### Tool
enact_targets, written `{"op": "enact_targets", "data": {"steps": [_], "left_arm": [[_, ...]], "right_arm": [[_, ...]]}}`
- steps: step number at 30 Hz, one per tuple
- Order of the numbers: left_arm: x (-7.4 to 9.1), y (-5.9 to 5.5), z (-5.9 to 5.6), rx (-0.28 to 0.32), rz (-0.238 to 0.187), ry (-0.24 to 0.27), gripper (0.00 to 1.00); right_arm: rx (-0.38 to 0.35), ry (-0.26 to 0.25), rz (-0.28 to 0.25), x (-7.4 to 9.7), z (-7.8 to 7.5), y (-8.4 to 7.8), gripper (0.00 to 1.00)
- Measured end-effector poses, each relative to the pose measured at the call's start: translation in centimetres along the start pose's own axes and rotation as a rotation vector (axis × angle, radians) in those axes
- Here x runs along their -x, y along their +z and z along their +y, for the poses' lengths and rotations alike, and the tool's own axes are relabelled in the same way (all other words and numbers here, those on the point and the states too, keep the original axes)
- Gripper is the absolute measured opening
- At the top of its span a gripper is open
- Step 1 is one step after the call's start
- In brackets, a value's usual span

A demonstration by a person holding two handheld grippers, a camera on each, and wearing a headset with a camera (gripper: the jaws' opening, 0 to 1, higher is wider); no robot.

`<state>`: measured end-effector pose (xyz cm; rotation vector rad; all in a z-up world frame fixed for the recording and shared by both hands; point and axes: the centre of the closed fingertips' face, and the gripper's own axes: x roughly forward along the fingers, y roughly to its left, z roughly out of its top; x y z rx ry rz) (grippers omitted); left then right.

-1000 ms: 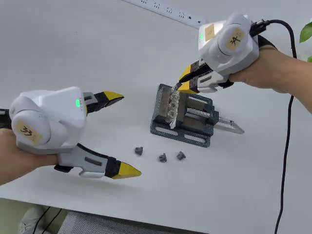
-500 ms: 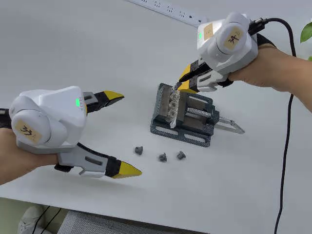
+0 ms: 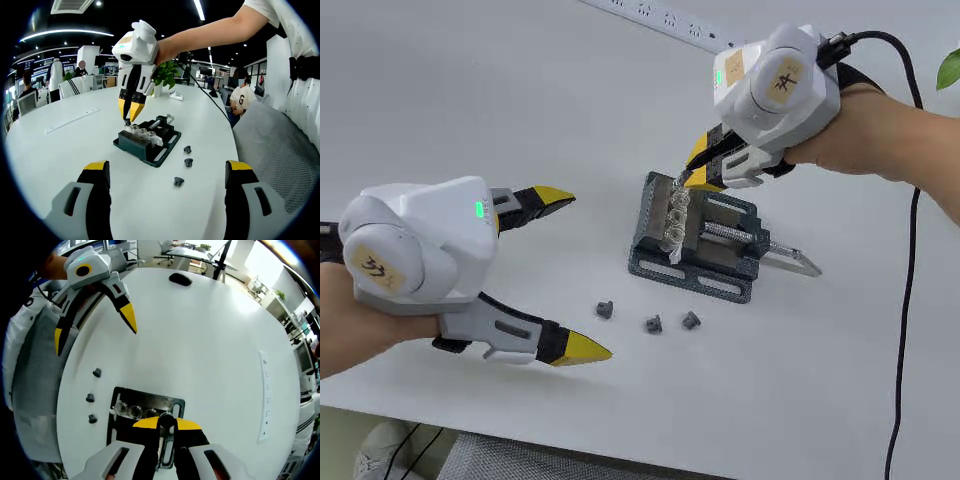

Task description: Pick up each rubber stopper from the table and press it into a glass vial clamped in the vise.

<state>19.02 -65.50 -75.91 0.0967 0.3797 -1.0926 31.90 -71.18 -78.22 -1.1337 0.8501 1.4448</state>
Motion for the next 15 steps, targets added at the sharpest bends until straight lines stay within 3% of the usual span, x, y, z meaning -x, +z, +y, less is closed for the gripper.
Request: {"op": "enact_targets", "data": {"steps": [15], "left_arm": [[-0.1, 0.0, 0.03, -0.001, -0.003, -0.002, 0.95]], "right_arm": [[-0.01, -0.022, 0.012, -0.04, 0.18, 0.05, 0.06]]}}
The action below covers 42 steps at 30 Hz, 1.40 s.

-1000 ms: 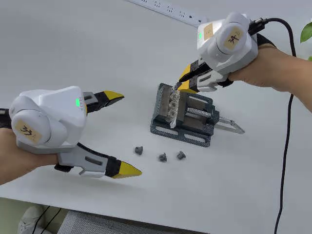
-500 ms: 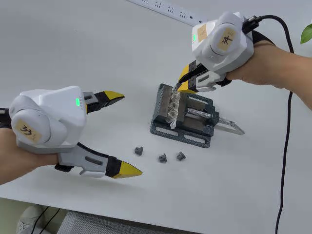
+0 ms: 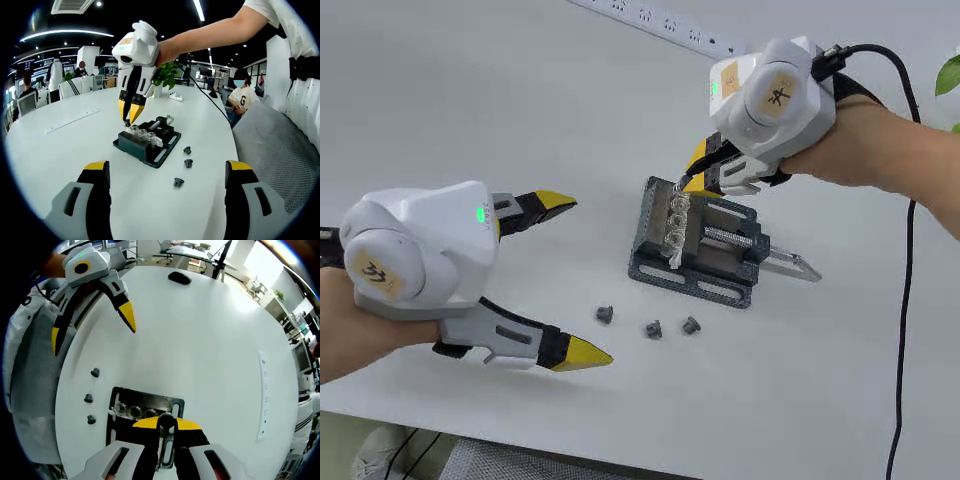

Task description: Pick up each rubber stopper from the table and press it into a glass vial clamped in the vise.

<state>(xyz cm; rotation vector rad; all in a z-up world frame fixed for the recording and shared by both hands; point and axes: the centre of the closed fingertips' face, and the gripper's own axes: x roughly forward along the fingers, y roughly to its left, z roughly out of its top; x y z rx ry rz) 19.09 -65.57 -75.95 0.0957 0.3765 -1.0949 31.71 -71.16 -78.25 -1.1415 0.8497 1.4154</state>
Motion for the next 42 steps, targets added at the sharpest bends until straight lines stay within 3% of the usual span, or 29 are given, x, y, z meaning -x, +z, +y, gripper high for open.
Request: {"op": "enact_targets", "data": {"steps": [17, 22, 30, 33, 42], "left_arm": [[0.0, 0.0, 0.0, 0.005, 0.001, 0.001, 0.95], [0.0, 0.1, 0.1, 0.006, -0.002, 0.005, 0.95], [0.0, -0.1, 0.1, 0.007, -0.001, 0.004, 0.95], [0.0, -0.2, 0.0, 0.007, 0.001, 0.003, 0.95], [0.1, -0.1, 0.1, 0.01, -0.001, 0.005, 0.95]], "right_arm": [[-0.011, -0.002, -0.031, 0.0, -0.3, -0.1, 0.08], [-0.031, 0.006, -0.057, 0.0, 0.0, 0.4, 0.15], [-0.068, -0.006, -0.107, 1.4, -0.6, 0.6, 0.06], [-0.067, -0.014, -0.108, 1.8, -0.7, 0.6, 0.0], [-0.05, 0.007, -0.088, 1.2, -0.4, 0.4, 0.0]]}}
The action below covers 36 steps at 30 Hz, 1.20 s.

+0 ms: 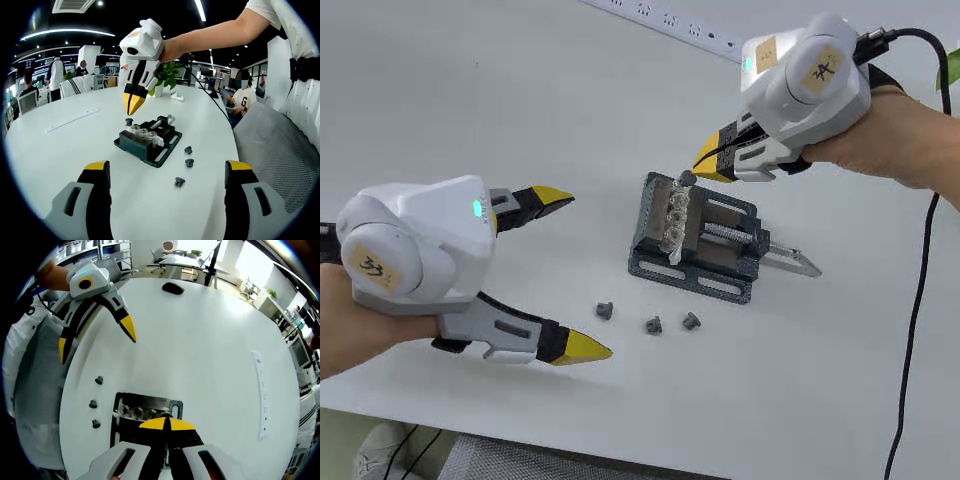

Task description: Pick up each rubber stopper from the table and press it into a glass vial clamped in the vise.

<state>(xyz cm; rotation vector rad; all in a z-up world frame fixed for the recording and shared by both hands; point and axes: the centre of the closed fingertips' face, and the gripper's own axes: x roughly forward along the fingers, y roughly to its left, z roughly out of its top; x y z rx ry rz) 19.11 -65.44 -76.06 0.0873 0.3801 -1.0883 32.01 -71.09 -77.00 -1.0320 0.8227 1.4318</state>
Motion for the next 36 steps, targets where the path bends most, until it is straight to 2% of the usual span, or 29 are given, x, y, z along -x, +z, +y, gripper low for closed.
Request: {"op": "enact_targets", "data": {"steps": [20, 36], "left_arm": [[-0.06, -0.01, 0.12, 0.012, -0.004, 0.002, 0.94], [-0.14, 0.14, 0.39, 0.015, -0.011, 0.005, 0.94]], "right_arm": [[0.001, 0.012, 0.02, -0.8, -0.23, -0.51, 0.0], [0.002, 0.052, 0.046, -0.92, 0.04, -0.55, 0.0]]}}
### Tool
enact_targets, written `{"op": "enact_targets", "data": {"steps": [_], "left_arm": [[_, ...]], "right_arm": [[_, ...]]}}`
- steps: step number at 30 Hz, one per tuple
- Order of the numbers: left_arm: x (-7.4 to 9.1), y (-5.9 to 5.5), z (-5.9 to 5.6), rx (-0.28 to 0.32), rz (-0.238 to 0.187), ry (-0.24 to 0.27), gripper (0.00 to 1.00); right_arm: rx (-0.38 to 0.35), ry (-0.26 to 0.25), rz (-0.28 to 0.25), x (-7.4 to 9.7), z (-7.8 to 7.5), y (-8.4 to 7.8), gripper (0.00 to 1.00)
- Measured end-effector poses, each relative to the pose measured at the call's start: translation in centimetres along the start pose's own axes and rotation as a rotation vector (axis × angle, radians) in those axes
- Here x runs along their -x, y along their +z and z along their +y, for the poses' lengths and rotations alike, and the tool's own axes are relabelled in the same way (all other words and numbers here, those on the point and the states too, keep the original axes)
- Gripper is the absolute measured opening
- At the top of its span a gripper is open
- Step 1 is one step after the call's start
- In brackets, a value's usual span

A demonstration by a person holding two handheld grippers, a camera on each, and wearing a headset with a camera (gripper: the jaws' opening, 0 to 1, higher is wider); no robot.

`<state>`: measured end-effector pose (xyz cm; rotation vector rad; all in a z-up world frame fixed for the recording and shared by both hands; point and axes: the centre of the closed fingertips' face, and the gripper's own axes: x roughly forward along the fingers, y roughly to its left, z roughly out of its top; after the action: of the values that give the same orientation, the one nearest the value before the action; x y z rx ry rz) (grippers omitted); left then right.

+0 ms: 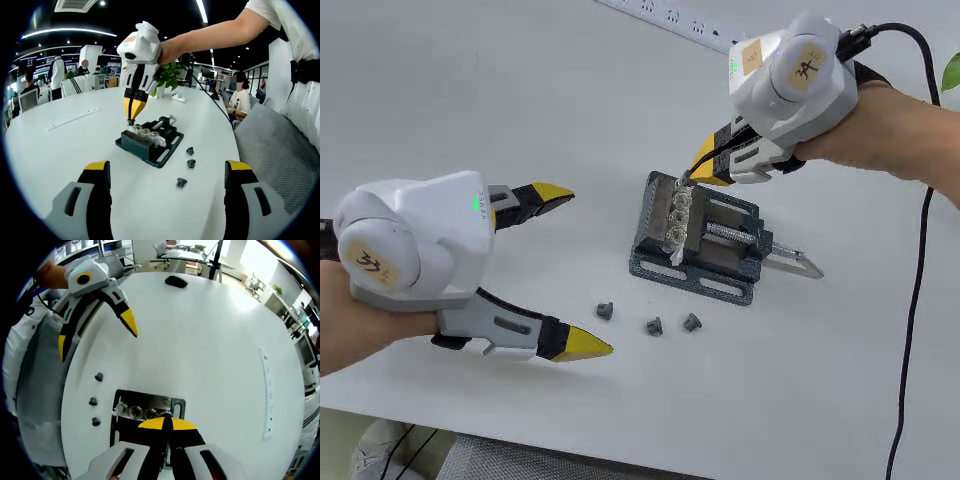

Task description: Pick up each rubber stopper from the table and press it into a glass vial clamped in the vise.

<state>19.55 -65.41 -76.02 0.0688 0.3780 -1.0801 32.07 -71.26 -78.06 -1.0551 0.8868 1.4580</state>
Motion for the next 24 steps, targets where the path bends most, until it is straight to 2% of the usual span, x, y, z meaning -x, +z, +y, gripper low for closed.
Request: {"op": "enact_targets", "data": {"steps": [8, 11, 24], "left_arm": [[-0.07, 0.12, 0.08, 0.001, -0.004, 0.001, 0.94], [-0.1, 0.18, 0.15, 0.003, -0.006, 0.001, 0.94], [-0.06, 0.21, 0.34, 0.004, -0.007, 0.006, 0.94]], "right_arm": [[0.026, 0.004, 0.037, 0.0, 0.24, 0.12, 0.0], [0.005, 0.008, 0.036, 0.08, -0.07, -0.13, 0.0], [0.003, 0.005, 0.045, 0.02, 0.15, -0.11, 0.0]]}}
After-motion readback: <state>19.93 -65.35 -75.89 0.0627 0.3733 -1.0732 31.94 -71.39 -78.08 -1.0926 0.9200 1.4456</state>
